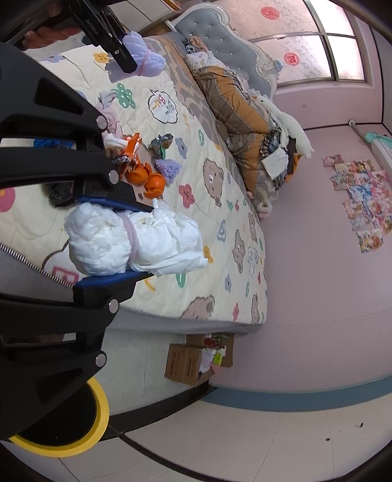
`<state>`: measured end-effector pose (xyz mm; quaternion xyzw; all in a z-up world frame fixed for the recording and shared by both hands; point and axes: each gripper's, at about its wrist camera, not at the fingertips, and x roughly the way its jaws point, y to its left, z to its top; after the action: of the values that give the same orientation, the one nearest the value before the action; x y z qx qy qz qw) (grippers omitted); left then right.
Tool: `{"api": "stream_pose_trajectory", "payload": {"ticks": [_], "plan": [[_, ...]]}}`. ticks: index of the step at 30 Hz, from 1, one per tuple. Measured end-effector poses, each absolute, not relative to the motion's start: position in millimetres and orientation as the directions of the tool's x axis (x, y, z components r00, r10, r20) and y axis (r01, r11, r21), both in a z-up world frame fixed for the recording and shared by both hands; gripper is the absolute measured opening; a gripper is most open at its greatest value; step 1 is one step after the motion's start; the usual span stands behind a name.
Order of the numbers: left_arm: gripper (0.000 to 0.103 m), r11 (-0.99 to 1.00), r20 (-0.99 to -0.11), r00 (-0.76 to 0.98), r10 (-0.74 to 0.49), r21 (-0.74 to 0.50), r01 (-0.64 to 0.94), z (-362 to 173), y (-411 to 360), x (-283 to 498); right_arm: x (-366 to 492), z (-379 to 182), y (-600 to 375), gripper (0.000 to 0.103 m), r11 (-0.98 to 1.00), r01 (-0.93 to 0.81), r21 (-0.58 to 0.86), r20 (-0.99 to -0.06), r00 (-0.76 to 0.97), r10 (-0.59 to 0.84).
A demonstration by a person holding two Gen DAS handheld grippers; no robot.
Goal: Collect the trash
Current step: 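Carry both held bundles over to the yellow-rimmed bin with both tools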
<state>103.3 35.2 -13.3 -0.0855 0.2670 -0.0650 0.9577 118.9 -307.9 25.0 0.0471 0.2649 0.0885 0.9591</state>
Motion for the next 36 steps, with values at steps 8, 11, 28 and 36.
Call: {"api": "stream_pose_trajectory", "payload": {"ticks": [8, 11, 28, 36], "plan": [[0.043, 0.955, -0.515, 0.809, -0.281, -0.23, 0.186, -8.8, -8.3, 117.3, 90.8, 33.8, -357.5, 0.034, 0.987, -0.071, 0.143, -0.494, 0.859, 0.133], [0.043, 0.95, -0.524, 0.795, -0.307, -0.225, 0.218, -10.5, -27.2, 121.9, 83.4, 35.7, -373.2, 0.034, 0.987, -0.049, 0.153, -0.494, 0.861, 0.12], [0.043, 0.875, -0.55, 0.686, -0.476, -0.22, 0.431, -12.6, -153.0, 145.4, 63.9, 29.6, -461.7, 0.034, 0.978, 0.101, 0.182, -0.508, 0.861, 0.006], [0.043, 0.826, -0.583, 0.607, -0.54, -0.227, 0.516, -27.6, -215.6, 152.9, 54.3, 19.3, -502.0, 0.034, 0.965, 0.18, 0.19, -0.523, 0.85, -0.056]]}}
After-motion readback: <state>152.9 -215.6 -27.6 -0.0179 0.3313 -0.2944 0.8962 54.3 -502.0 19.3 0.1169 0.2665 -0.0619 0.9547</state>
